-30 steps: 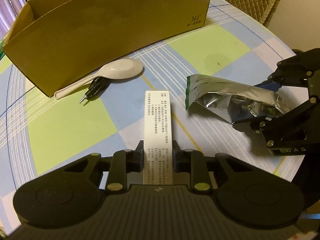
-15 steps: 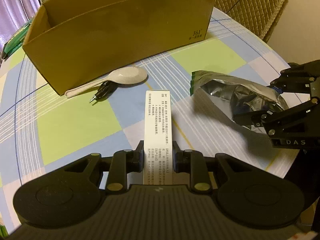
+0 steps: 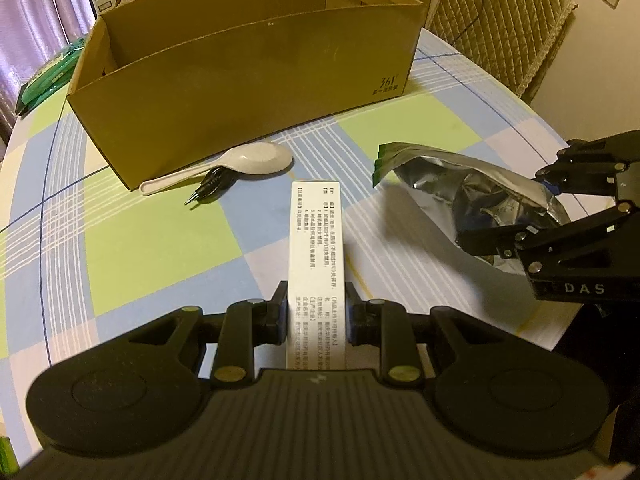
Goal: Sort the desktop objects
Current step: 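Carry the medicine box and foil pouch over the cardboard box with both tools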
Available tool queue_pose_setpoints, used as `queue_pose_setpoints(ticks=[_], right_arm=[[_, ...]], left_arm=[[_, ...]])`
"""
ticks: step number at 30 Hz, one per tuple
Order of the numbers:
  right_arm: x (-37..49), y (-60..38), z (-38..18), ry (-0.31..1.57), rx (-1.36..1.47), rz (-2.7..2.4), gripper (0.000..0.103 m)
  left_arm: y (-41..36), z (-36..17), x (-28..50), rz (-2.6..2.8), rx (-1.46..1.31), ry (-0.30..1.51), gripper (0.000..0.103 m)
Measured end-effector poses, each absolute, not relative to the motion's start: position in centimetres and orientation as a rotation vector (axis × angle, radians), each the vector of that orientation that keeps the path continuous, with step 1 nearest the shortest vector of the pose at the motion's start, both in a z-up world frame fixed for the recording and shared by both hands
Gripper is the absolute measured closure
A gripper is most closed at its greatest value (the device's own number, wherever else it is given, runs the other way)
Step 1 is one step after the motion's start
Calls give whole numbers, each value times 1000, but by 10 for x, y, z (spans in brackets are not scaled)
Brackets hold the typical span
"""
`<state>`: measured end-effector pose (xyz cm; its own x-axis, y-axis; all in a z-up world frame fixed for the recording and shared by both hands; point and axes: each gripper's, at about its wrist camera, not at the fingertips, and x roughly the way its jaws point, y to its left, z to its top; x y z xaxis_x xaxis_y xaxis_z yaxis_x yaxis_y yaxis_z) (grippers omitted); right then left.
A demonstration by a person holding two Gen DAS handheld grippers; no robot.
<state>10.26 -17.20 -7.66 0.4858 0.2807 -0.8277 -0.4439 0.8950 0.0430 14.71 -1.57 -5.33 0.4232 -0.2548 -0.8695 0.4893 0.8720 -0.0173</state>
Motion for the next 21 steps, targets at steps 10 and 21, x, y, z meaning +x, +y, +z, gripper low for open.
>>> queue_pose_setpoints(ticks=[10, 21], right_arm=[[99, -172, -73, 960, -180, 444, 65], [102, -174, -69, 951, -170, 442, 65]], left_arm=[[-8, -46, 145, -458, 242, 1022, 82], [-3, -35, 151, -436, 240, 1003, 82]])
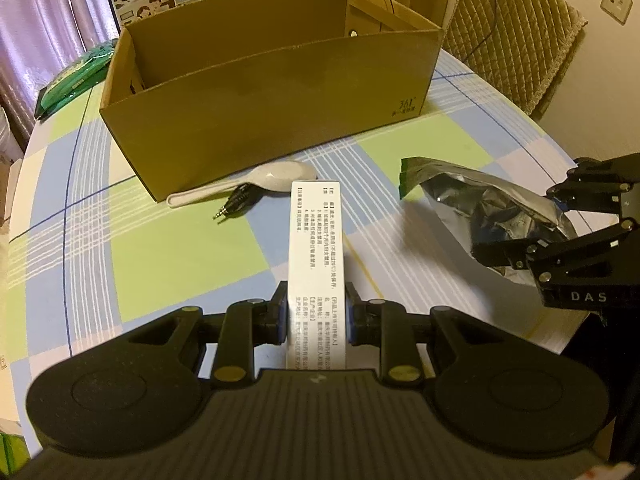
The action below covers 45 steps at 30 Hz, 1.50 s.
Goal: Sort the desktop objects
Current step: 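Carry the medicine box and foil pouch over the cardboard box with both tools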
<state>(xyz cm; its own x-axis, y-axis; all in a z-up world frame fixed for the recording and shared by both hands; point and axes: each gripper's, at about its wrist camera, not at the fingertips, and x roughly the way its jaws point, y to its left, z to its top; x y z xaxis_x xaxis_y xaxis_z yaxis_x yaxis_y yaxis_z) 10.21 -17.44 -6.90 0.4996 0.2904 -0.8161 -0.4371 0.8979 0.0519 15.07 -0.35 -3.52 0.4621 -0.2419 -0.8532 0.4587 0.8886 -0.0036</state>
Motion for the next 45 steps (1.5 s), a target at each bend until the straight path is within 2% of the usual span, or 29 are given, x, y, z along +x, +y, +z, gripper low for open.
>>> queue_pose_setpoints(ticks=[21, 45], right_arm=[[116, -169, -22, 872, -187, 441, 65], [165, -164, 31, 775, -184, 454, 65]], left_arm=[[4, 1, 160, -410, 224, 953, 81], [-2, 47, 209, -382, 226, 873, 81]])
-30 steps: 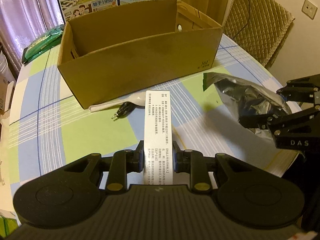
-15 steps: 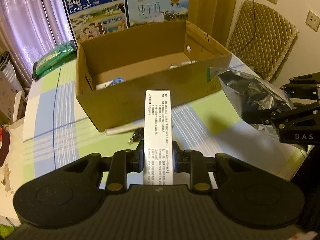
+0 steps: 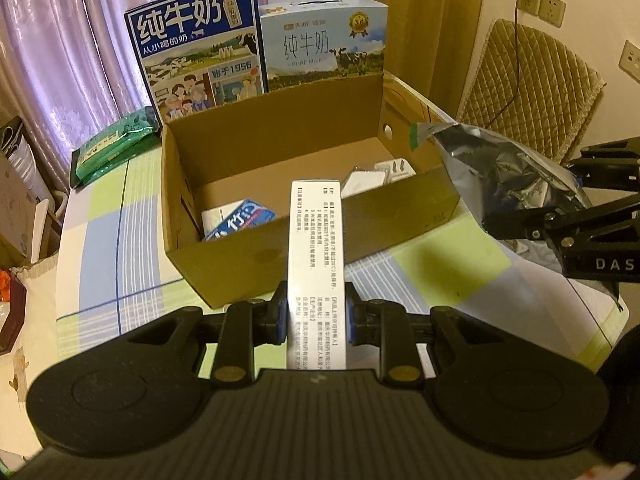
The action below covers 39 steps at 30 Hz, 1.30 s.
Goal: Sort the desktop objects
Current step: 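Carry the medicine box and foil pouch over the cardboard box with both tools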
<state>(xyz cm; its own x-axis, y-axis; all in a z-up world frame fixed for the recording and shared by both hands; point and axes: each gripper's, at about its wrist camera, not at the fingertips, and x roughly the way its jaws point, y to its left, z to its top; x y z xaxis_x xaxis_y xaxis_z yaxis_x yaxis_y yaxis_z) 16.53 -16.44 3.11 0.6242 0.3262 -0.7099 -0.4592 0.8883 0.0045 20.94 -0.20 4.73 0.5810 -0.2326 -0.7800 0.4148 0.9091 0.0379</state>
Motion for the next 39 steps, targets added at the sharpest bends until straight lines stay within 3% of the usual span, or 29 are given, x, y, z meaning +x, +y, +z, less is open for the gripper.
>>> queue_pose_setpoints(ticks=[18, 39], right_arm=[[248, -170, 48, 724, -161, 439, 65], [321, -164, 24, 744, -98, 431, 65]], left_arm=[[-13, 54, 286, -370, 175, 824, 81], [-15, 36, 348, -340, 108, 798, 81]])
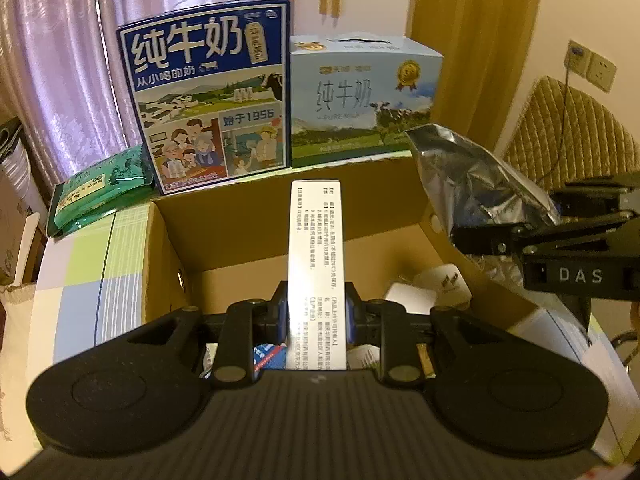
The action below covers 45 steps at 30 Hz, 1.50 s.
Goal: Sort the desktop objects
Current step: 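Carry the medicine box and foil pouch over the cardboard box with both tools, then open both tools to drop the medicine box and foil pouch into the box, then withdraw both tools from the box toward the spoon and black cable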
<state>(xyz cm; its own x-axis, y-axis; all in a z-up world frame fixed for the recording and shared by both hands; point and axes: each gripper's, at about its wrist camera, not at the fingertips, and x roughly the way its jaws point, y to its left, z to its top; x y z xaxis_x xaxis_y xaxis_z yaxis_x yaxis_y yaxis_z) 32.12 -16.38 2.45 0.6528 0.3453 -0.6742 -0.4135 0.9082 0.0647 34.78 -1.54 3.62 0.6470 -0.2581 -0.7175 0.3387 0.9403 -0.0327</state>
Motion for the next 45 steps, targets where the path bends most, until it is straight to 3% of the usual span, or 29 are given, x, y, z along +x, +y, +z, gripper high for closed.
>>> queue_pose_setpoints(ticks=[8, 9, 11, 17, 18, 19, 22, 36, 39, 45], right_arm=[[337, -164, 14, 759, -73, 425, 65], [338, -164, 12, 761, -74, 424, 65], [340, -164, 8, 769, -75, 421, 65], [342, -166, 0, 779, -72, 413, 67], [342, -166, 0, 780, -68, 410, 71], [343, -166, 1, 779, -63, 411, 81], [343, -162, 2, 780, -71, 414, 86], [330, -158, 9, 773, -85, 412, 85], [320, -162, 12, 775, -77, 406, 82], [289, -169, 21, 768, -62, 400, 48]], left_arm=[[-16, 19, 366, -341, 39, 808, 81], [-15, 17, 368, -340, 20, 801, 79], [-10, 15, 370, -323, -20, 791, 60], [2, 13, 356, -299, -9, 767, 60], [4, 13, 353, -296, -4, 763, 60], [5, 13, 350, -294, -1, 762, 60], [10, 12, 344, -293, -14, 756, 60], [11, 10, 317, -312, -2, 770, 60], [13, 13, 308, -307, -2, 774, 57], [19, 22, 285, -299, 7, 771, 51]])
